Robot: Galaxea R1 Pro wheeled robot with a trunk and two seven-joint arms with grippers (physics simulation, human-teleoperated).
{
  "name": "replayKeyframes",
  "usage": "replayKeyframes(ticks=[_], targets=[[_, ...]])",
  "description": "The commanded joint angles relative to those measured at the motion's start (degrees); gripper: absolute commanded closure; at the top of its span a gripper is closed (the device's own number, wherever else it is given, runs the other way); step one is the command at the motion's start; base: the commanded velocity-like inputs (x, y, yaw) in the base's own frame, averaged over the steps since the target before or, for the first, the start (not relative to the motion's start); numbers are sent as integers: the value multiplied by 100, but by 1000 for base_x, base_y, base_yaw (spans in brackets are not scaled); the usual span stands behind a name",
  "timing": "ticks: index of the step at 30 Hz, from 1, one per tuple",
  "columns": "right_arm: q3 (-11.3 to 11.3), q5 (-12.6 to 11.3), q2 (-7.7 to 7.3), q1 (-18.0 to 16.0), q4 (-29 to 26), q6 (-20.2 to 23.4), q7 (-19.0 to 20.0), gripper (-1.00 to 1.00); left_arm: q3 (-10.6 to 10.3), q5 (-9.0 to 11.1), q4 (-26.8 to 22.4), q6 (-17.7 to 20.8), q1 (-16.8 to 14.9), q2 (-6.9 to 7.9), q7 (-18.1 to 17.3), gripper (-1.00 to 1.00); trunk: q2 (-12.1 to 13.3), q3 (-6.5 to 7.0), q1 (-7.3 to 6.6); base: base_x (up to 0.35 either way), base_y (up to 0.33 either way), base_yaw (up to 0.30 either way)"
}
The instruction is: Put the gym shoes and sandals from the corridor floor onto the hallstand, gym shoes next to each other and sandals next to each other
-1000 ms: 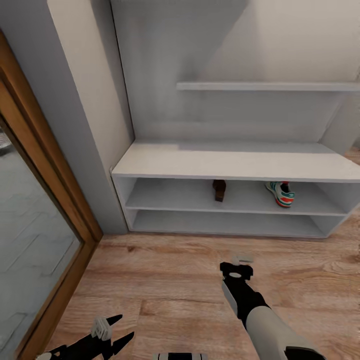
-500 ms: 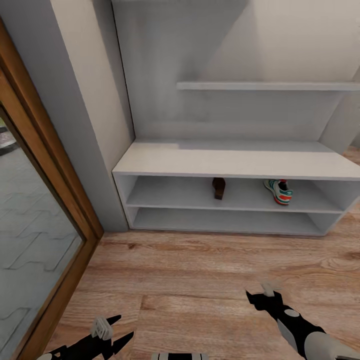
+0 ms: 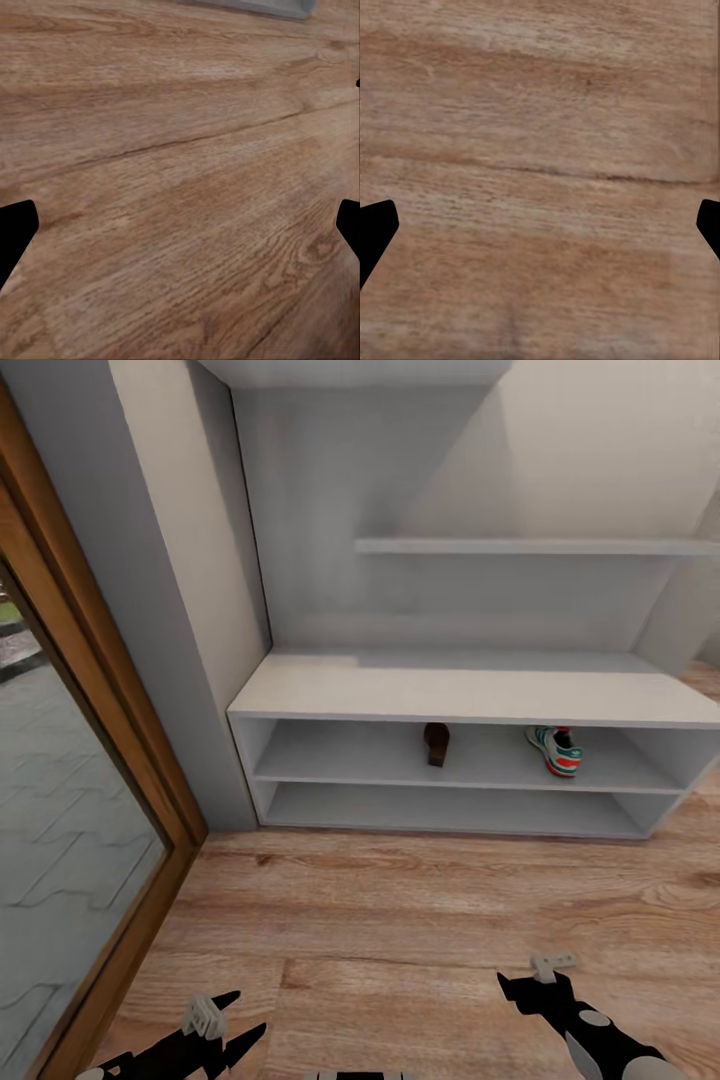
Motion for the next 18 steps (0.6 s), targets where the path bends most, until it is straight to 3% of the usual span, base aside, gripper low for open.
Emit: replayKeyframes(ticks=[1,13,18], targets=[[-51,60,0,6,5,-20,23,-100,14,-5,6,-18,-3,-3,17,-100,0,18,-4,0,0,0],[-52,63,-9,72,5,-34,38,-100,-11,4,68,-30,-1,-10,459,-100,16,284,-34,0,0,0],[-53,63,-14,154,5,-178,41,-100,-13,5,132,-38,1,-10,487,-100,216,374,-144,0,0,0]])
